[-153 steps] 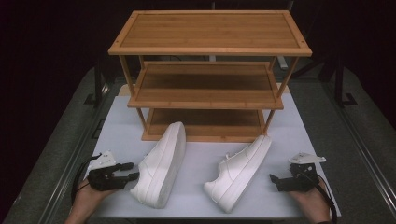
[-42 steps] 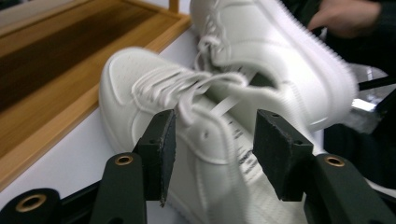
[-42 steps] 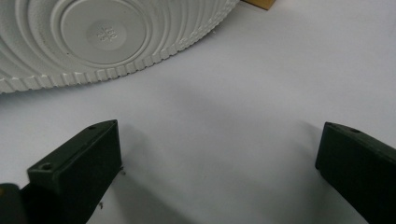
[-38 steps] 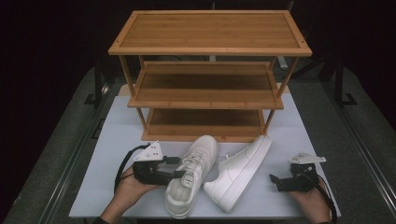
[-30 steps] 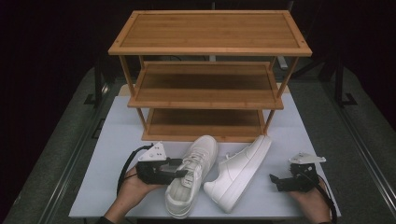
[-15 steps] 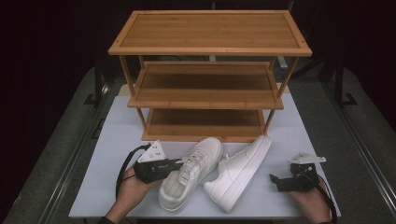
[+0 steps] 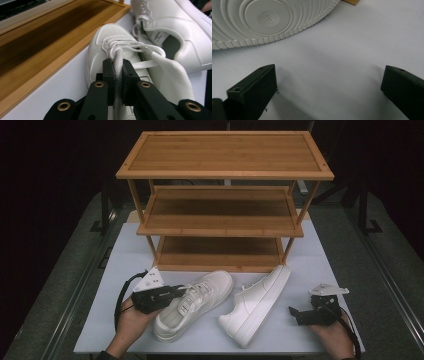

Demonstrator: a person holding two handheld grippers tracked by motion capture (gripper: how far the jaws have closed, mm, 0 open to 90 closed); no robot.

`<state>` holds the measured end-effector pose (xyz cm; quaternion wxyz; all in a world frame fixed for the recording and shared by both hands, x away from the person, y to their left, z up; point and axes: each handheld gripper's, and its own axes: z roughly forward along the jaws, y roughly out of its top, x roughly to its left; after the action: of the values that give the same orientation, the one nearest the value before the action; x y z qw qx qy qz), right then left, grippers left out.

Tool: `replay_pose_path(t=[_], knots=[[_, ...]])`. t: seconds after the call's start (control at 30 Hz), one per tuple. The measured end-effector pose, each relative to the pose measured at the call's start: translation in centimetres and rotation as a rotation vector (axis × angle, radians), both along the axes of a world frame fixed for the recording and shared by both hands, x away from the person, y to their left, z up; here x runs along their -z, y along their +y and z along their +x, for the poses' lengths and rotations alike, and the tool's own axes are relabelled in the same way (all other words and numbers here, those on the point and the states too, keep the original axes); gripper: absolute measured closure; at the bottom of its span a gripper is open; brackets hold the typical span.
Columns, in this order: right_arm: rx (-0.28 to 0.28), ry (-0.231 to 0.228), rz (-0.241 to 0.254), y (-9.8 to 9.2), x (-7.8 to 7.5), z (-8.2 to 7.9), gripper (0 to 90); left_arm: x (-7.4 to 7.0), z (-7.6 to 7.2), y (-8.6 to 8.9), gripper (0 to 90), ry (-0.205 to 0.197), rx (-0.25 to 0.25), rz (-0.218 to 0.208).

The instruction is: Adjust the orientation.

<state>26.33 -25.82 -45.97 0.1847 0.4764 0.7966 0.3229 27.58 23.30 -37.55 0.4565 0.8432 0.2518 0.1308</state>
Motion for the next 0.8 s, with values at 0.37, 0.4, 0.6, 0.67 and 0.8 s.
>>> replay_pose_path(t=[0.37,0.4,0.6,0.67,0.8], knots=[[-0.001,0.004,-0.001,0.0,0.0,0.0,0.0,0.9,-0.8,5.3,84.4,0.023,-0.151,-0.056],[-0.001,0.005,-0.001,0.0,0.0,0.0,0.0,1.0,-0.9,5.5,84.3,0.029,-0.152,-0.059],[-0.001,0.007,-0.002,0.0,0.0,0.0,0.0,1.6,-1.2,6.4,81.7,0.047,-0.143,-0.075],[-0.001,0.005,-0.001,0.0,0.0,0.0,0.0,1.6,-1.1,6.4,74.1,0.053,-0.136,-0.074],[-0.001,0.003,-0.002,0.0,0.0,0.0,0.0,1.5,-1.1,6.5,62.9,0.063,-0.127,-0.094]])
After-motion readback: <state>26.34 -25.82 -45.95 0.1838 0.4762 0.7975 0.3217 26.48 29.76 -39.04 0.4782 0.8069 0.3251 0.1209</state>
